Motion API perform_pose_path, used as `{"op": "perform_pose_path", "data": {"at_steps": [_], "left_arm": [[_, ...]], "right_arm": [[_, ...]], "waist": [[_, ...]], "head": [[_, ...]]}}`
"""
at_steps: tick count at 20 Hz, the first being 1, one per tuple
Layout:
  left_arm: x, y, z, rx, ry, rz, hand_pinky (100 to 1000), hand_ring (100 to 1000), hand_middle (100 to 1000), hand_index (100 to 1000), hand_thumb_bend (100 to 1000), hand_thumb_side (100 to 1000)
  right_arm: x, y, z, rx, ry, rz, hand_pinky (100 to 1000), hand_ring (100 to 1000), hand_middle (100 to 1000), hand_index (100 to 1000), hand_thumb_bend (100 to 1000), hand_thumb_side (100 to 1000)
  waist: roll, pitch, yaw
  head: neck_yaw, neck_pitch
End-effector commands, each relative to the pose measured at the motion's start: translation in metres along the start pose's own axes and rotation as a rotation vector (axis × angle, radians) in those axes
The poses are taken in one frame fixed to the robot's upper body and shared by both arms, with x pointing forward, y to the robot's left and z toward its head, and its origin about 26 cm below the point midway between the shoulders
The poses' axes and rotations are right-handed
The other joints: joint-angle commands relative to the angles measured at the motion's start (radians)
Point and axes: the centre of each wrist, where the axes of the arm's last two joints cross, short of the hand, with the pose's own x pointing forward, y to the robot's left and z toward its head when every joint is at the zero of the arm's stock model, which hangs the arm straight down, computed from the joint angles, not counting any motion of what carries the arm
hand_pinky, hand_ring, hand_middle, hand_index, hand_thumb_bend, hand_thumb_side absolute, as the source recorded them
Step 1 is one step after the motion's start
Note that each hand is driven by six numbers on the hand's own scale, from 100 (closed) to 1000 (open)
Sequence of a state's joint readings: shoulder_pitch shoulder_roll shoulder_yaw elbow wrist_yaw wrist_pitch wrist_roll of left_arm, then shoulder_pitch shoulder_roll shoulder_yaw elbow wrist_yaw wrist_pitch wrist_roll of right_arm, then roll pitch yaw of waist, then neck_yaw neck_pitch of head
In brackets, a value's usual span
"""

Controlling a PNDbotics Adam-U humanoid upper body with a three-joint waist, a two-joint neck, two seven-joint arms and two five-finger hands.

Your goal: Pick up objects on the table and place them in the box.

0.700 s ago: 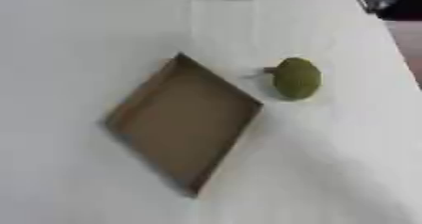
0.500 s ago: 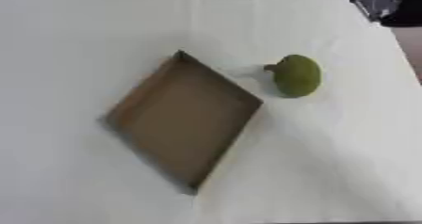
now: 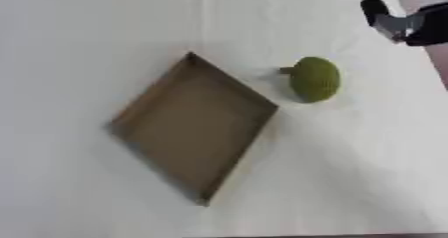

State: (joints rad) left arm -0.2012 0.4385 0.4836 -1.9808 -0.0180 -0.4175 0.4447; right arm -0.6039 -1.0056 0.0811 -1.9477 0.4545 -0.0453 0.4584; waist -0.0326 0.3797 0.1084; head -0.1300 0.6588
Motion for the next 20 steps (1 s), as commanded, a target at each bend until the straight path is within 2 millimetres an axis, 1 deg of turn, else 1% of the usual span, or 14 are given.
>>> {"op": "perform_pose_path", "data": {"at_steps": [1, 4, 6, 7, 12, 17, 19, 20], "left_arm": [[0.006, 0.004, -0.009, -0.007, -0.04, -0.013, 704, 734, 688, 818, 100, 593], [0.006, 0.004, -0.009, -0.007, -0.039, -0.013, 704, 734, 689, 819, 100, 596], [0.006, 0.004, -0.009, -0.007, -0.038, -0.014, 704, 734, 689, 819, 100, 599], [0.006, 0.004, -0.009, -0.007, -0.037, -0.014, 704, 734, 688, 819, 100, 604], [0.005, 0.003, -0.008, -0.012, -0.033, -0.012, 704, 734, 689, 819, 100, 609], [0.006, 0.002, -0.008, -0.018, -0.029, -0.008, 704, 734, 689, 819, 100, 614], [0.005, 0.002, -0.008, -0.019, -0.027, -0.007, 704, 734, 690, 819, 100, 617], [0.005, 0.002, -0.008, -0.02, -0.026, -0.006, 704, 734, 690, 819, 100, 618]], "right_arm": [[-0.001, -0.011, 0.004, 0.055, -0.003, 0.024, 887, 886, 909, 967, 100, 584], [-0.001, -0.011, 0.004, 0.09, -0.01, 0.011, 887, 881, 906, 962, 100, 563], [-0.002, -0.008, 0.005, 0.104, -0.011, -0.005, 890, 877, 905, 969, 100, 586], [-0.003, -0.005, 0.005, 0.113, -0.009, -0.02, 893, 874, 904, 978, 100, 618], [-0.008, 0.01, 0.003, 0.154, 0.005, -0.078, 904, 876, 903, 984, 100, 611], [-0.009, 0.021, -0.004, 0.204, 0.005, -0.099, 909, 875, 891, 974, 100, 582], [-0.009, 0.025, -0.007, 0.218, 0.01, -0.11, 910, 872, 886, 973, 100, 550], [-0.01, 0.027, -0.008, 0.223, 0.014, -0.115, 911, 871, 882, 972, 100, 511]], "waist": [[0.002, -0.016, 0.001], [0.002, -0.013, 0.002], [0.001, -0.011, 0.002], [0.0, -0.01, 0.002], [-0.003, -0.006, 0.006], [-0.005, -0.005, 0.013], [-0.006, -0.004, 0.017], [-0.007, -0.003, 0.018]], "head": [[-0.001, 0.0], [0.0, -0.001], [0.0, -0.002], [-0.001, -0.003], [-0.002, -0.015], [-0.014, -0.026], [-0.019, -0.028], [-0.02, -0.027]]}}
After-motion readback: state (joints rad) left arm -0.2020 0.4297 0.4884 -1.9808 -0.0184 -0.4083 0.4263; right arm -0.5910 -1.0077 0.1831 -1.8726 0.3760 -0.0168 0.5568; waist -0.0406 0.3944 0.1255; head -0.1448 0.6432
